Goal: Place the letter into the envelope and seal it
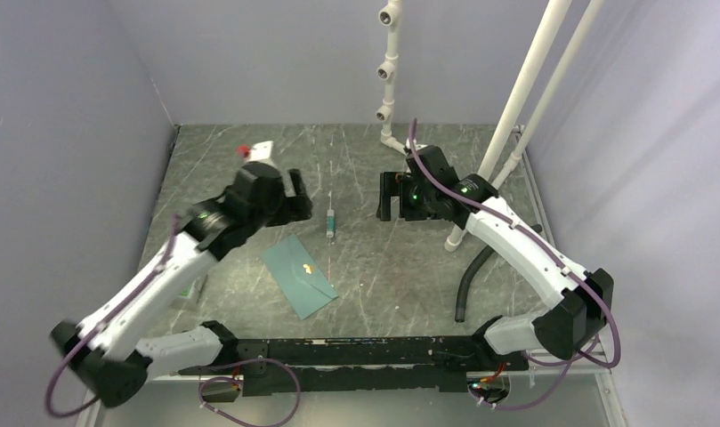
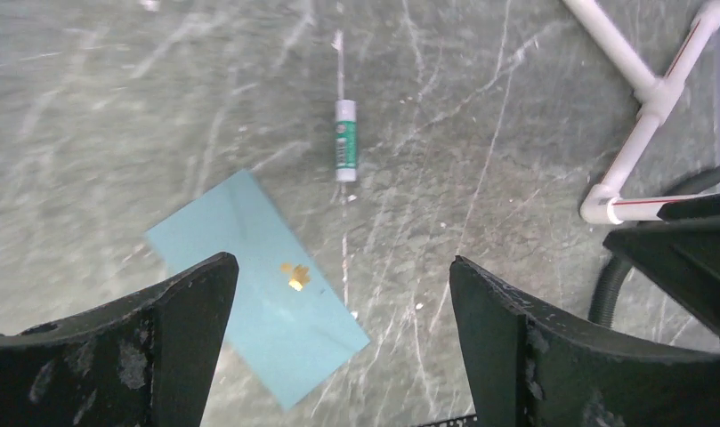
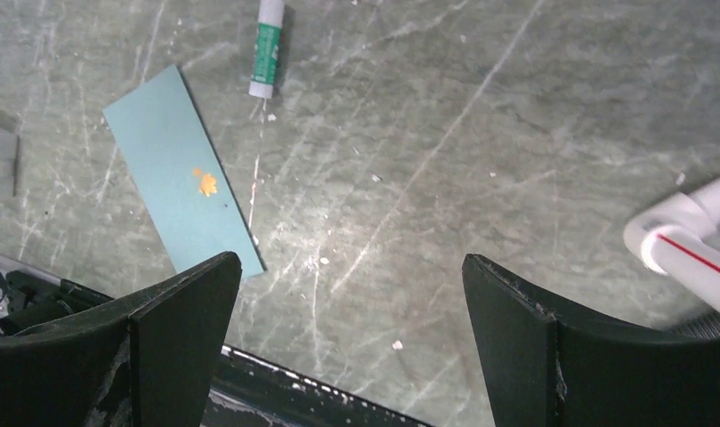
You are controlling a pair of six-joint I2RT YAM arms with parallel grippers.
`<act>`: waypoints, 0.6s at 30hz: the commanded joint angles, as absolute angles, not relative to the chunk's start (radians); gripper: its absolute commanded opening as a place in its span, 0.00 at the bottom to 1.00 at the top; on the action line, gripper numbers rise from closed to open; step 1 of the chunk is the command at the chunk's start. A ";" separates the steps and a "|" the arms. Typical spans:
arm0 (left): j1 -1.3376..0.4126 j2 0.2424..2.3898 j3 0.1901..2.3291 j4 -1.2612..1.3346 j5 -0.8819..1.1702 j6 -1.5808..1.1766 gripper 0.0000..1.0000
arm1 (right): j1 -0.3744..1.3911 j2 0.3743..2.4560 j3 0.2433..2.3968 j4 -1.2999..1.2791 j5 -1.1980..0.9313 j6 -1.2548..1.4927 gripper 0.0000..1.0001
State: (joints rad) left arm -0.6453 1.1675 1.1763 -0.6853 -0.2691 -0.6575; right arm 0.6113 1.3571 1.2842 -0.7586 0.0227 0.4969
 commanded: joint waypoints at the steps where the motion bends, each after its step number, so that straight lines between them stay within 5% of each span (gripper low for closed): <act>1: -0.650 0.969 1.280 -1.101 -0.434 -0.743 0.93 | 0.633 1.329 1.376 -0.940 0.123 0.510 1.00; 8: -0.650 0.709 1.472 -1.339 -0.504 -0.691 0.93 | 0.724 1.239 1.472 -1.163 0.236 0.563 1.00; 18: -0.648 0.621 1.641 -1.438 -0.500 -0.610 0.93 | 0.750 0.996 1.617 -1.263 0.300 0.603 1.00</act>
State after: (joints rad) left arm -0.6460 0.6308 1.5929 -1.3773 -0.4828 -0.6579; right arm 0.7479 1.0653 1.5185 -1.1885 0.2417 0.5797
